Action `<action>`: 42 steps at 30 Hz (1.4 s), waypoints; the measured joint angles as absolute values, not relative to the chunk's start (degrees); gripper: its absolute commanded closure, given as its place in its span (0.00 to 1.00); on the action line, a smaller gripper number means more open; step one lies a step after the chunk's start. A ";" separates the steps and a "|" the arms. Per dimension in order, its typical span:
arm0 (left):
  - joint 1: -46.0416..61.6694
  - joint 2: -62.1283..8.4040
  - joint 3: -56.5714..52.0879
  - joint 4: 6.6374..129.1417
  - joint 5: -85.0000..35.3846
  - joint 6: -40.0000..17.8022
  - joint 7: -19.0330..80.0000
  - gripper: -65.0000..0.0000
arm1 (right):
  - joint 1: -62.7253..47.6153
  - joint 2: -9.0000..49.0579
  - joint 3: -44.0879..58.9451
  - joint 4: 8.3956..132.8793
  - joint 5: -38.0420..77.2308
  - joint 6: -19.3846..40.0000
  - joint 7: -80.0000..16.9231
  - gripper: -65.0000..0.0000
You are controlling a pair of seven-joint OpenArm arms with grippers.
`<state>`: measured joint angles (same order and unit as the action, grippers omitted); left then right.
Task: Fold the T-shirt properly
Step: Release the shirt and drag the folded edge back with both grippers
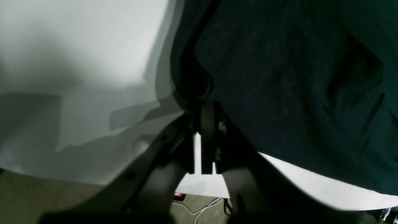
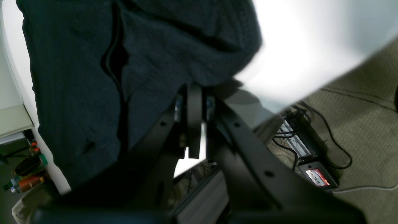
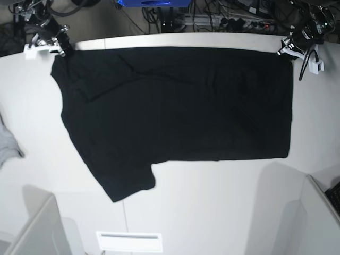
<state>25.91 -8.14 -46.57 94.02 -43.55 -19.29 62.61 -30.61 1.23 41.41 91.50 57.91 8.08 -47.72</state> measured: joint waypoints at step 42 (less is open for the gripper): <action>29.52 -8.10 -57.87 103.88 -42.46 -19.25 63.68 0.21 | -33.58 1.43 49.50 107.33 53.98 6.90 -49.74 0.61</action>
<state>29.52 -8.10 -57.87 103.88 -42.46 -19.25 63.68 -33.58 1.43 49.50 107.33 53.98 6.90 -49.74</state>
